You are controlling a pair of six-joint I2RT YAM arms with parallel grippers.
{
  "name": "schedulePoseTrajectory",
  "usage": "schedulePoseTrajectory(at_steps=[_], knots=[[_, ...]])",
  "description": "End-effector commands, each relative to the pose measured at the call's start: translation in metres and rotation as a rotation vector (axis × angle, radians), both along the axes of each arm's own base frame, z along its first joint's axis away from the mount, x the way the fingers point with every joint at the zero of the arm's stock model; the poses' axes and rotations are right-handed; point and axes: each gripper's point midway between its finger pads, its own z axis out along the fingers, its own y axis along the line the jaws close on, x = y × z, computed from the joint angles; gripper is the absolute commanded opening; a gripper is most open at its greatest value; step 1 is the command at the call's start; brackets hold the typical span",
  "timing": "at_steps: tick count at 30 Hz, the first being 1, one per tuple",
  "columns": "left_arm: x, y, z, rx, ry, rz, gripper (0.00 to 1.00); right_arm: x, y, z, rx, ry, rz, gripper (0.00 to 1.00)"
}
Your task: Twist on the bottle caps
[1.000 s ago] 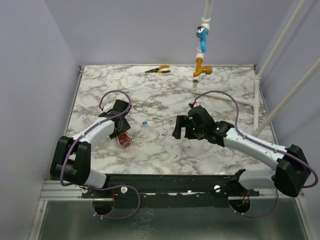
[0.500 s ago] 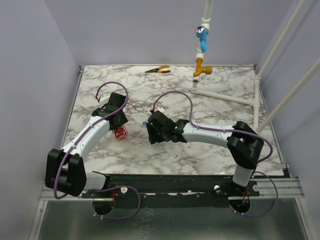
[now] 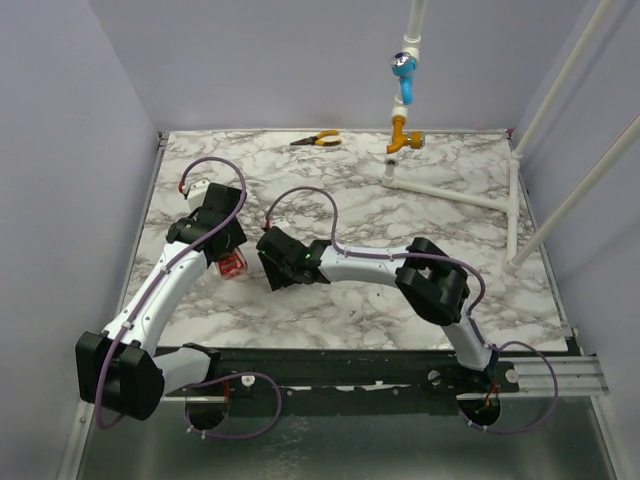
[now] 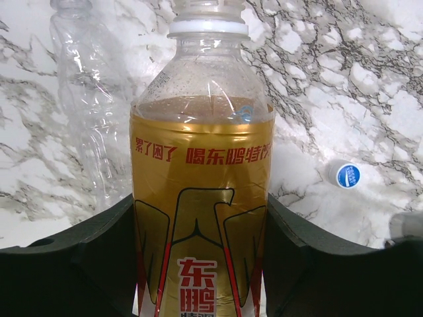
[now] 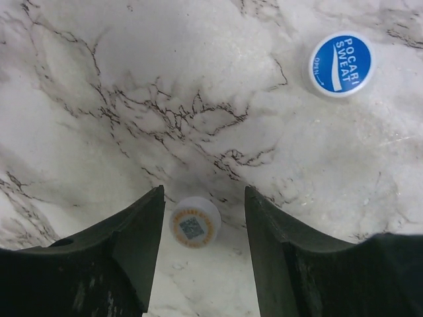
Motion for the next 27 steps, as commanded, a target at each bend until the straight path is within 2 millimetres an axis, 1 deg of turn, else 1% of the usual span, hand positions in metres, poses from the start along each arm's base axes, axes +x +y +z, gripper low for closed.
schedulePoseTrajectory(at_steps=[1, 3, 6, 12, 17, 23, 25, 27], knots=[[-0.002, 0.008, 0.019, 0.030, -0.028, 0.004, 0.50, -0.005, -0.007, -0.024, -0.118, -0.008, -0.015, 0.55], [-0.002, 0.008, 0.020, 0.028, -0.030, -0.001, 0.50, -0.006, -0.012, -0.032, -0.150, -0.004, -0.032, 0.55], [-0.001, 0.007, 0.023, 0.025, -0.036, -0.003, 0.51, -0.010, -0.017, -0.039, -0.194, 0.003, -0.040, 0.53], [0.001, 0.006, 0.024, 0.025, -0.034, -0.011, 0.51, -0.018, -0.027, -0.038, -0.265, -0.009, -0.074, 0.53], [0.001, 0.007, 0.025, 0.035, -0.035, -0.010, 0.52, -0.026, -0.027, -0.034, -0.257, -0.006, -0.063, 0.53], [0.000, 0.008, 0.024, 0.038, -0.033, -0.009, 0.52, -0.031, -0.023, -0.036, -0.246, 0.002, -0.053, 0.52], [0.000, 0.008, 0.022, 0.038, -0.028, -0.010, 0.52, -0.032, -0.024, -0.037, -0.247, 0.009, -0.059, 0.46], [-0.001, 0.009, 0.021, 0.041, -0.023, -0.012, 0.52, -0.035, -0.027, -0.037, -0.248, 0.017, -0.064, 0.43]])
